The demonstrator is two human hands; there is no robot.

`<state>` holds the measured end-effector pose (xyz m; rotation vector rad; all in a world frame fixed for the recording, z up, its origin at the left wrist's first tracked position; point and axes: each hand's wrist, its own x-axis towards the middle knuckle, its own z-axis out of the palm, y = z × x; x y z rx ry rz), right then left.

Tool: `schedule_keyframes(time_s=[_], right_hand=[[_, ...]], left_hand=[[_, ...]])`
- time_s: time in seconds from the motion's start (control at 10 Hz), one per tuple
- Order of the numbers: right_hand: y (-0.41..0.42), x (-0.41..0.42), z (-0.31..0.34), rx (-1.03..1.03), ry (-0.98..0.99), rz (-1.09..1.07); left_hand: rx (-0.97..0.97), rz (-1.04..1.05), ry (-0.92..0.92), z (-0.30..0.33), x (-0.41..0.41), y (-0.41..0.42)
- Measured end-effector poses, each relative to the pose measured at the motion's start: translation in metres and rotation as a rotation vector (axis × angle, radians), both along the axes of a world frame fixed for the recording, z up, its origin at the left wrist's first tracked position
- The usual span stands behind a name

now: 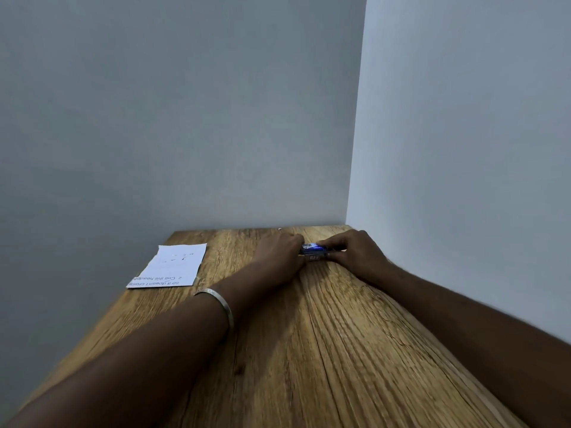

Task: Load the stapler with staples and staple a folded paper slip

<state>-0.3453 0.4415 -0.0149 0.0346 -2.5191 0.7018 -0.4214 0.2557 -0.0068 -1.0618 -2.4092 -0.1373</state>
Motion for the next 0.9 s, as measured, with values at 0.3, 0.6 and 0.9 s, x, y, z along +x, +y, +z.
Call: schedule_keyframes(time_s=[0.3, 0.6, 0.9], right_hand=[[0.008, -0.024, 0.000, 0.036, 0.018, -0.024], [0.008, -0.024, -0.001, 0.021, 0.030, -0.015], [0.003, -0.017, -0.003, 0.038, 0.039, -0.076]], left_hand=[[0.019, 0.041, -0.004, -0.001, -0.019, 0.013], [0.028, 0.028, 0.012, -0.006, -0.019, 0.013], [0.058, 0.043, 0.027, -0.011, -0.015, 0.009]])
